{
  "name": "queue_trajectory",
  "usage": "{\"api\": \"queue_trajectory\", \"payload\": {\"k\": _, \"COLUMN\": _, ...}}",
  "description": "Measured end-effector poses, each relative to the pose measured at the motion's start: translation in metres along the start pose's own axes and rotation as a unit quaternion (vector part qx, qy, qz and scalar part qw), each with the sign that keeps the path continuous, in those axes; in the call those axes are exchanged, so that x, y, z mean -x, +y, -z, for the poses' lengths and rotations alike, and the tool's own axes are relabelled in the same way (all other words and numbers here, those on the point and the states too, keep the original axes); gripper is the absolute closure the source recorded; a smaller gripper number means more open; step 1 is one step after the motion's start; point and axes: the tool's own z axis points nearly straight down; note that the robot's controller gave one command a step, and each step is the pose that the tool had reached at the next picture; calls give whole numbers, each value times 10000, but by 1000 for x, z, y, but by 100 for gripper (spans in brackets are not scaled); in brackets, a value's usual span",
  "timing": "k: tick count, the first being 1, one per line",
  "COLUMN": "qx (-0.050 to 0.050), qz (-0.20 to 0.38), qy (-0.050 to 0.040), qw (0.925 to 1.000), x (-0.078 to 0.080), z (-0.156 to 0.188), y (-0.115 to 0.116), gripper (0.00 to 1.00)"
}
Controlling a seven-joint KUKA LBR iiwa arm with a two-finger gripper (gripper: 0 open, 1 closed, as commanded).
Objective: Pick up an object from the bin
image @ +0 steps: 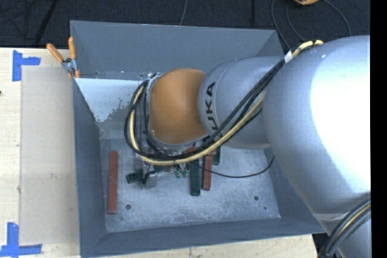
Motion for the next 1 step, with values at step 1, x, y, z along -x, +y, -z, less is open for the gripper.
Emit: {"api": "queue_trajectory", "payload": {"k": 1, "qx": -7, "qz": 72, "qy": -10, "qw": 10000, "x": -30, "z": 136, "y": 16, "gripper": 100}}
